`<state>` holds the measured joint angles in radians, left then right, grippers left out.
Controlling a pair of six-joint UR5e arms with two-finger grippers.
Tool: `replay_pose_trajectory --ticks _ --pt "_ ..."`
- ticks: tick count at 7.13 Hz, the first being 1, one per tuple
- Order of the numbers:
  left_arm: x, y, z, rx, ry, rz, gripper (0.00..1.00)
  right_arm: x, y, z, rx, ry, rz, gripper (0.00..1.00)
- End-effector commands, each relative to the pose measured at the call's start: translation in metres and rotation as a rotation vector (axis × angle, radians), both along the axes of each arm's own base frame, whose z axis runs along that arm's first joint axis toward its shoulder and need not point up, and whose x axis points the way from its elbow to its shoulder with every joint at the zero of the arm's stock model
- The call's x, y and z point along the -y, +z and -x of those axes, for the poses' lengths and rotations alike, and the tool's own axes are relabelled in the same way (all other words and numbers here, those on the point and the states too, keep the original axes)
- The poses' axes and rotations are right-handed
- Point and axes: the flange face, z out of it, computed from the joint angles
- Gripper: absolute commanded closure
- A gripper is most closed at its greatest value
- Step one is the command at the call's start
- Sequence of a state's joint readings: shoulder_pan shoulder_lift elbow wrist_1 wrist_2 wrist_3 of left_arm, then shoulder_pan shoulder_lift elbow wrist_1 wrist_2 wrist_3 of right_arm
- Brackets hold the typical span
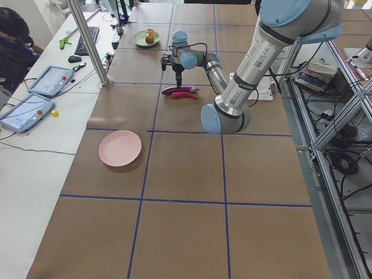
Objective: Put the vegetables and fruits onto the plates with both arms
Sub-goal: 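Move the left gripper over the purple eggplant, then grasp the eggplant with the left gripper and lift it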
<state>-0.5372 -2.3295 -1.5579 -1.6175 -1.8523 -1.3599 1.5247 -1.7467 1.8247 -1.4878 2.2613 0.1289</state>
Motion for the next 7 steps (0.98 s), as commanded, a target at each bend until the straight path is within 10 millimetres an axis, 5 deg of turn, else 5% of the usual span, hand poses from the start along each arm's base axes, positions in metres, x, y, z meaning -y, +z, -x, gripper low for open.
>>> replay_pose_trajectory --ticks 1,5,7 --pt "-0.018 0.002 -0.025 -0.002 0.007 0.019 0.18 0.0 0.0 0.0 0.0 0.001 0.001 0.0" --pt "-0.025 0.011 -0.048 -0.017 0.024 0.018 0.28 0.0 0.001 0.0 0.0 0.0 0.001 0.0" --pt "-0.027 0.011 -0.049 -0.017 0.028 0.017 0.71 0.0 0.0 0.0 0.0 0.0 0.0 0.0"
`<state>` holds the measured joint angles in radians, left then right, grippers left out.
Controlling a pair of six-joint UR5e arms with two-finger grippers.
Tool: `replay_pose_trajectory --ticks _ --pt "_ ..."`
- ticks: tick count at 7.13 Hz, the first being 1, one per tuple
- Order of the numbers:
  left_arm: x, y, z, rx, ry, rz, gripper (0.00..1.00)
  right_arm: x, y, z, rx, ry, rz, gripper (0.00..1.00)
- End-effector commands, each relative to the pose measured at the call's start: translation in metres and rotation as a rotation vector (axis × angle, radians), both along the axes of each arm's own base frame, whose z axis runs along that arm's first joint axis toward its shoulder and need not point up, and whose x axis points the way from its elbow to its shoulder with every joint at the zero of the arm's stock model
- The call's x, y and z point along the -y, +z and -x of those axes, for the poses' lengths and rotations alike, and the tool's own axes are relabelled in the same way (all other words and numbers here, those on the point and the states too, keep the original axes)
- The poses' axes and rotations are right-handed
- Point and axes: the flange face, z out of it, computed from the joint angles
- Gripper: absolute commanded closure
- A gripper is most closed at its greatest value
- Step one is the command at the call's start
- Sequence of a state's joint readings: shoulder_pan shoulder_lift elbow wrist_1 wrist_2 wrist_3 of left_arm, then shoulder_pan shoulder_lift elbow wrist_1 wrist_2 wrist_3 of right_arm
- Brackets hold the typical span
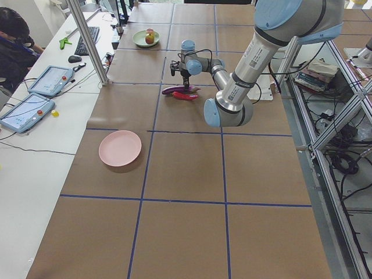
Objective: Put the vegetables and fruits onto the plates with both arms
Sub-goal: 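Grasp the eggplant with the left gripper and lift it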
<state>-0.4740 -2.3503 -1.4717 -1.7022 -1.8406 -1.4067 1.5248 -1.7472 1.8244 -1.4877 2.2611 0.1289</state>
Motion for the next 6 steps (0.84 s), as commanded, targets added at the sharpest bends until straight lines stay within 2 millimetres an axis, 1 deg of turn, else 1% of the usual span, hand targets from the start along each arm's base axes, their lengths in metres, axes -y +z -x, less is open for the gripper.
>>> replay_pose_trajectory --ticks 1,2,3,4,5,6 --pt "-0.002 -0.002 0.001 -0.005 0.003 -0.004 0.9 0.0 0.0 0.001 0.0 -0.002 -0.001 0.0" --pt "-0.001 -0.006 0.005 -0.011 0.0 -0.006 1.0 0.0 0.0 0.001 0.0 -0.002 -0.001 0.0" --pt "0.013 -0.02 0.026 -0.037 -0.025 -0.02 1.0 0.0 0.0 0.001 0.002 -0.002 -0.001 0.0" --pt "0.046 -0.028 0.066 -0.064 -0.066 -0.017 1.0 0.0 0.0 0.001 0.002 -0.002 -0.002 0.0" --pt "0.085 -0.019 0.11 -0.086 -0.037 0.003 1.0 0.0 0.001 0.001 0.002 -0.002 -0.001 0.0" --pt "0.125 0.004 0.163 -0.083 -0.011 -0.02 1.0 0.0 0.001 0.001 0.002 -0.002 -0.002 0.0"
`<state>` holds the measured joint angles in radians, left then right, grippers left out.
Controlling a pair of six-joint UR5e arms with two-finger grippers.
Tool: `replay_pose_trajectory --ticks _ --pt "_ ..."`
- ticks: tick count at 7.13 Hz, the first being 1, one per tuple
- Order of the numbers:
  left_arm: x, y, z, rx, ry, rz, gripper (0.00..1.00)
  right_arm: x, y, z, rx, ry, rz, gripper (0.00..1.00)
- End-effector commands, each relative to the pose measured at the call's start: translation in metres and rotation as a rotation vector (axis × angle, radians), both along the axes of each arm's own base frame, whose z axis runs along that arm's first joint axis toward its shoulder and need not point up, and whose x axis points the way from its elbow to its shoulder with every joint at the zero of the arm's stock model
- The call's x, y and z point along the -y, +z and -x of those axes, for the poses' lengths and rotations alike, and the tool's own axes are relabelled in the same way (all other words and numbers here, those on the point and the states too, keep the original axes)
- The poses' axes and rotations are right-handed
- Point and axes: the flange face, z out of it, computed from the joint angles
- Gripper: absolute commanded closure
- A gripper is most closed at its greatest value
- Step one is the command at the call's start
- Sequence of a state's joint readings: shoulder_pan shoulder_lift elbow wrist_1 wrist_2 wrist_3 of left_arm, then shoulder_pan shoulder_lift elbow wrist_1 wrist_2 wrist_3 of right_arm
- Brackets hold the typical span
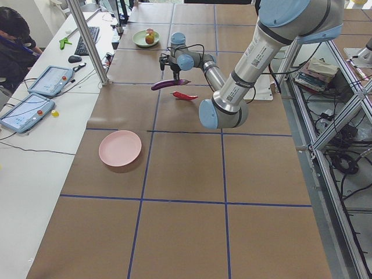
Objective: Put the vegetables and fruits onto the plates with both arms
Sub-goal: 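Carry the eggplant to the pink plate and release it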
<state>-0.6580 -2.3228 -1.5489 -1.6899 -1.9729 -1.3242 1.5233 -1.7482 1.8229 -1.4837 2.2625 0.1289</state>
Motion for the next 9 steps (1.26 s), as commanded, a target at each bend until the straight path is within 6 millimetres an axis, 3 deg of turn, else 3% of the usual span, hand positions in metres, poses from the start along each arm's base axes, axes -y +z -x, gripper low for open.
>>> replay_pose_trajectory --ticks 1,2,4,5,7,8,9 --pt "0.081 0.052 0.112 0.032 0.046 -0.091 1.0 0.0 0.001 0.0 0.0 0.0 0.001 0.0" --pt "0.12 0.092 0.162 0.094 0.06 -0.14 1.0 0.0 0.001 0.0 0.0 0.0 0.001 0.0" --pt "0.186 0.183 0.227 0.214 0.137 -0.159 1.0 0.0 0.001 0.0 0.002 0.0 0.001 0.0" --pt "0.203 0.222 0.242 0.244 0.164 -0.172 1.0 0.0 0.001 0.0 0.003 -0.001 0.001 0.0" --pt "0.213 0.307 0.241 0.236 0.161 -0.215 0.94 0.0 0.001 0.0 0.005 -0.001 0.001 0.0" --pt "0.209 0.322 0.245 0.24 0.176 -0.228 0.5 0.0 0.001 0.0 0.005 -0.001 0.001 0.0" --pt "0.21 0.321 0.252 0.243 0.192 -0.257 0.01 0.0 0.002 0.0 0.005 -0.001 0.002 0.0"
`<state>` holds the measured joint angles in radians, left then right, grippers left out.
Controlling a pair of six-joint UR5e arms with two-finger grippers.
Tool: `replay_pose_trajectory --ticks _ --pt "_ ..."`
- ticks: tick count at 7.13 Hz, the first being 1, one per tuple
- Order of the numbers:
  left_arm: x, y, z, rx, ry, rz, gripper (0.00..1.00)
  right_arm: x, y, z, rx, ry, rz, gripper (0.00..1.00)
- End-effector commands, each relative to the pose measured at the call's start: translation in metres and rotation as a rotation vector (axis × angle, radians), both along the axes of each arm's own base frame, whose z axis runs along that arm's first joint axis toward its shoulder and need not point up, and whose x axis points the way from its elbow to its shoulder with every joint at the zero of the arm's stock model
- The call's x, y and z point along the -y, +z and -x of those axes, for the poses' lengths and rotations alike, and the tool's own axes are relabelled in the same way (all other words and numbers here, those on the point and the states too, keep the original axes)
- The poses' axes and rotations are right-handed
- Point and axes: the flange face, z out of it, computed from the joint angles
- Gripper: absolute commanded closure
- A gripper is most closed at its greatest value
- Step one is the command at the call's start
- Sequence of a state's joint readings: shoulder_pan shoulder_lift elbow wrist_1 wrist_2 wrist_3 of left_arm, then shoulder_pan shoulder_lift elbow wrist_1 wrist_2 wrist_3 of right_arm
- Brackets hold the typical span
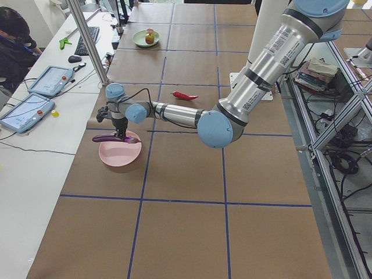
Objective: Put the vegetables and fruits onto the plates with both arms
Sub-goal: 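Carry the eggplant to the pink plate and release it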
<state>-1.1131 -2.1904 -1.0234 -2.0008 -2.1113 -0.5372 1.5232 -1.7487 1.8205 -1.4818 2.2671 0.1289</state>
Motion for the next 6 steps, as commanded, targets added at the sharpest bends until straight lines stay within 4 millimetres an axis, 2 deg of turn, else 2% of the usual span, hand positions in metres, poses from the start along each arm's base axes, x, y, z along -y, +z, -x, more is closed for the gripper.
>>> replay_pose_trajectory --ticks 1,2,3,4,5,6 --pt "0.005 0.009 0.022 -0.001 0.003 -0.013 0.0 0.0 0.0 0.0 0.002 0.001 0.002 0.0" --pt "0.004 -0.005 0.019 -0.051 0.016 -0.004 0.0 0.0 0.0 0.0 0.002 0.001 0.001 0.0" --pt "-0.002 -0.031 0.02 -0.096 -0.007 0.011 0.0 0.0 0.0 0.0 0.002 0.001 0.001 0.0" --pt "-0.011 -0.081 0.016 -0.128 -0.074 0.049 0.0 0.0 0.0 0.0 0.002 0.001 0.001 0.0" --pt "-0.042 -0.141 -0.019 -0.182 -0.095 0.071 0.0 0.0 0.0 0.0 0.002 0.0 0.0 0.0" --pt "-0.091 -0.186 -0.079 -0.207 -0.061 0.111 0.0 0.001 -0.001 0.0 0.002 0.0 -0.002 0.0"
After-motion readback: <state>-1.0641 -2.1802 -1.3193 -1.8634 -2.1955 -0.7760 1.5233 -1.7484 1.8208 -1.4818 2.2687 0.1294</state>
